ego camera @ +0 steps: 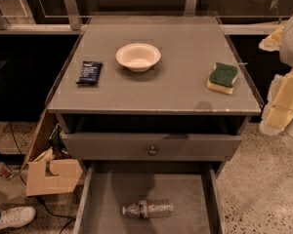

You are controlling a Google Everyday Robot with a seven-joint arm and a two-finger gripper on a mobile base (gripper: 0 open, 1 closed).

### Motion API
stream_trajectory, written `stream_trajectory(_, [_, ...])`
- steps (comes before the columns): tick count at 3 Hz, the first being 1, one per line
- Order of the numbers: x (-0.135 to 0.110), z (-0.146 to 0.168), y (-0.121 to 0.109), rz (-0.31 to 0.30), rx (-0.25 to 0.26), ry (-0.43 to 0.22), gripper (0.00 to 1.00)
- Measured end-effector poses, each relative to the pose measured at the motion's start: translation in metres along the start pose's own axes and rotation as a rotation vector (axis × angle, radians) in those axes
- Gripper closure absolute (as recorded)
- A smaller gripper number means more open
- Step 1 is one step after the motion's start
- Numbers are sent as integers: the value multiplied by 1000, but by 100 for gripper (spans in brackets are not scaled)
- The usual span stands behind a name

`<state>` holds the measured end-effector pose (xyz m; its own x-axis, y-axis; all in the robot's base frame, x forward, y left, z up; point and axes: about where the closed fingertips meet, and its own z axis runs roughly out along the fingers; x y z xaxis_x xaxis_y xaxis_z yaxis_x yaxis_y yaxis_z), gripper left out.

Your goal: Pick water bottle from middle drawer and place on counter

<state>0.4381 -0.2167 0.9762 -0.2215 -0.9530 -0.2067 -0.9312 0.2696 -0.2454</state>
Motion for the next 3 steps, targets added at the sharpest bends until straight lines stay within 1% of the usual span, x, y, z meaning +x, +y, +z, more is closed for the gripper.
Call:
stream_trajectory(1, [0,0,0,0,0,0,0])
stream_trajectory(2, [0,0,1,1,11,-16,0])
stream_trajectory(3, [-2,20,31,-19,8,-33,0])
